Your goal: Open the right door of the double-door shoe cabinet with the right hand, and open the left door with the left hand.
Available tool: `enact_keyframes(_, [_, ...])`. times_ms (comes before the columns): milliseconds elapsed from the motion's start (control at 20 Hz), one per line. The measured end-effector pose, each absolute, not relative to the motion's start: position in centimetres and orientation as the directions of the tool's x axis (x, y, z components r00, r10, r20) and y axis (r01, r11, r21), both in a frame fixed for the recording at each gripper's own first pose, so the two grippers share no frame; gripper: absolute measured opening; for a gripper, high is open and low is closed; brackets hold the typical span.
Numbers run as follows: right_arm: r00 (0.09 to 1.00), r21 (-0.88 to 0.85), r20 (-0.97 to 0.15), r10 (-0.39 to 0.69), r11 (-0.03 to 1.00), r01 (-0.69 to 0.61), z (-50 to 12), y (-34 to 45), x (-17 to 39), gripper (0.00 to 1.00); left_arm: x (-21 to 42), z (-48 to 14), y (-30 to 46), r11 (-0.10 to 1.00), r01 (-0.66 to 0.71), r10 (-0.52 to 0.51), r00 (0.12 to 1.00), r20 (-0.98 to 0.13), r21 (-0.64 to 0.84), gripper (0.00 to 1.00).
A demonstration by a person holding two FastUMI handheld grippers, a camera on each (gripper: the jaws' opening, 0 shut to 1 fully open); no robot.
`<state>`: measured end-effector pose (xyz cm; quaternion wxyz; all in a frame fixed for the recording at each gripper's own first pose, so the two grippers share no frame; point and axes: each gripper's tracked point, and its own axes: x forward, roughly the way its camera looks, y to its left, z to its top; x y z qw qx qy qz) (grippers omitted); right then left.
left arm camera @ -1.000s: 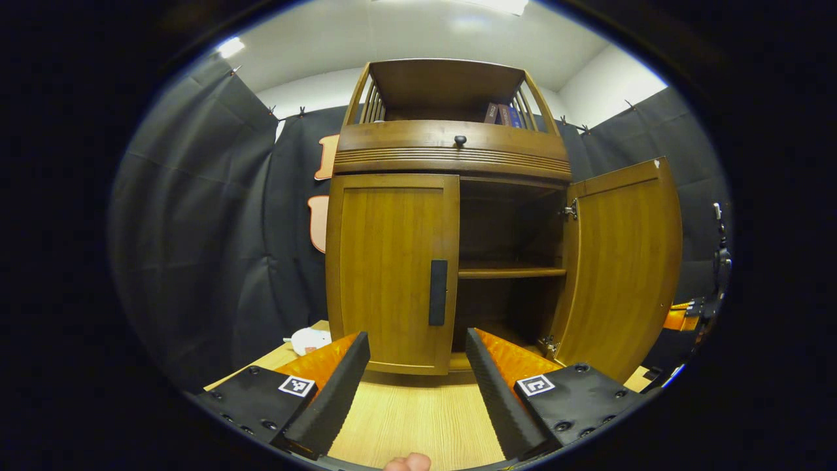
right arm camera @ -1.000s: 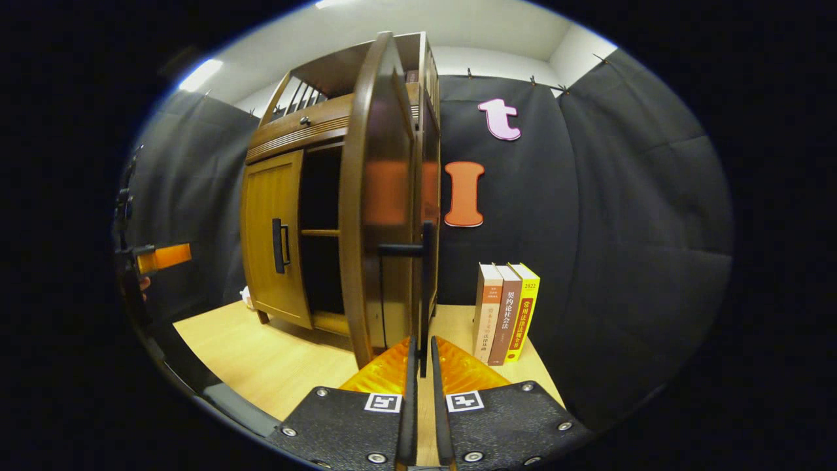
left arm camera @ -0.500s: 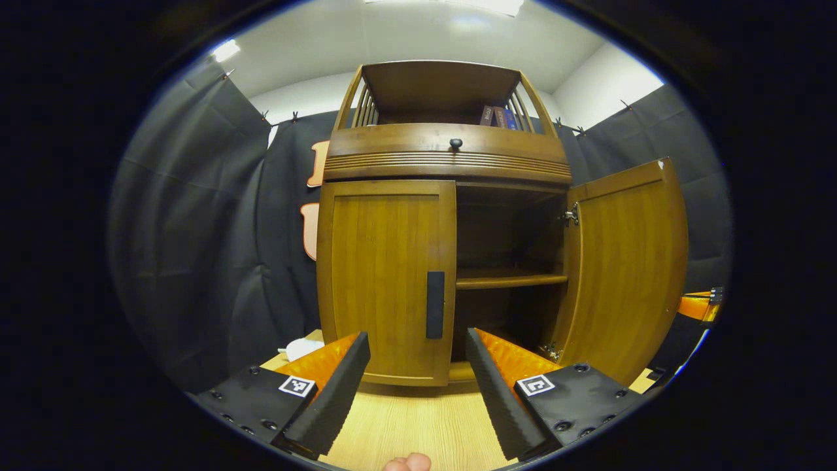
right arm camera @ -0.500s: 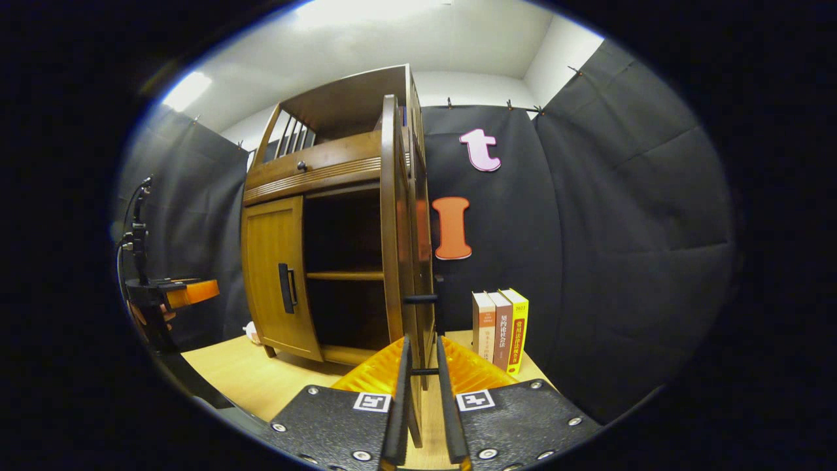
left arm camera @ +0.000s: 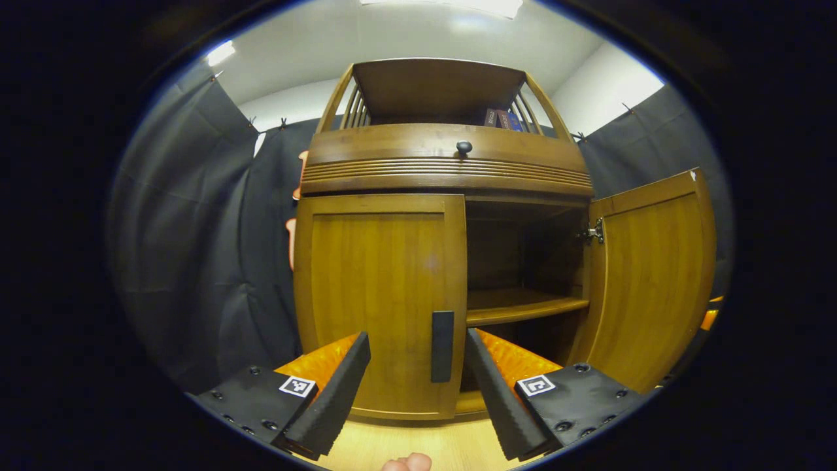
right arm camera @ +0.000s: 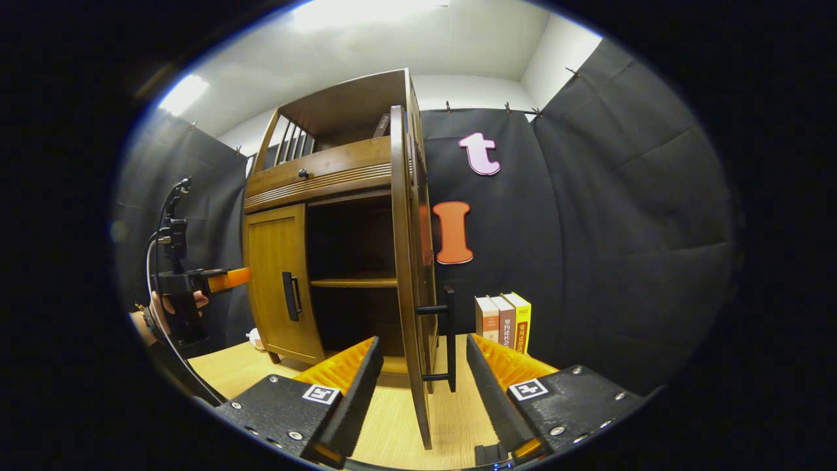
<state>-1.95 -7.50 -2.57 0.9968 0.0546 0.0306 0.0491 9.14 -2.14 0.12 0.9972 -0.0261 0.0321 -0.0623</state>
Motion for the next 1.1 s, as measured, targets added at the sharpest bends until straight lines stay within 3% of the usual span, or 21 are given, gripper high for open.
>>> enact_keyframes(100, [0.993,0.115,-0.066,0.095,0.99,-0.087,-2.7,-7.4,-2.2,0.92,10.3,-0.3,-2.3,0.989,0.126,-0.131,0.989,-0.066,-0.08,0.94])
enact_keyframes(150, [0.993,0.121,-0.066,0.102,0.988,-0.093,-2.7,-7.0,-2.3,0.86,10.9,-0.5,-2.4,0.989,0.123,-0.129,0.989,-0.071,-0.081,0.94])
enact_keyframes(200, [0.993,0.123,-0.065,0.099,0.988,-0.09,-2.5,-6.9,-2.7,0.94,11.6,-1.0,-2.5,0.989,0.122,-0.129,0.989,-0.079,-0.084,0.94])
enact_keyframes(250, [0.993,0.121,-0.064,0.099,0.988,-0.091,-2.6,-6.9,-2.8,0.88,12.3,-1.4,-2.7,0.988,0.125,-0.133,0.988,-0.084,-0.086,0.94])
enact_keyframes(300, [0.993,0.117,-0.068,0.1,0.989,-0.092,-2.8,-6.7,-2.9,0.95,13.0,-1.7,-2.9,0.988,0.127,-0.134,0.987,-0.089,-0.083,0.94])
enact_keyframes(350, [0.992,0.108,-0.074,0.1,0.99,-0.092,-3.0,-6.5,-3.1,0.89,13.8,-2.1,-3.0,0.989,0.127,-0.134,0.986,-0.098,-0.075,0.94])
enact_keyframes(550, [0.988,0.089,-0.105,0.11,0.991,-0.101,-4.1,-5.8,-3.6,0.89,16.0,-5.1,-4.6,0.977,0.173,-0.195,0.964,-0.184,-0.128,0.94])
enact_keyframes(800, [0.987,0.111,-0.112,0.114,0.989,-0.102,-4.5,-5.3,-4.0,0.89,19.8,-7.4,-4.4,0.984,0.156,-0.169,0.967,-0.188,-0.083,0.93])
enact_keyframes(1100, [0.992,0.118,-0.095,0.079,0.991,-0.068,-3.8,-6.6,-5.0,0.89,21.9,-9.0,-4.0,0.985,0.12,-0.144,0.969,-0.2,-0.127,0.96])
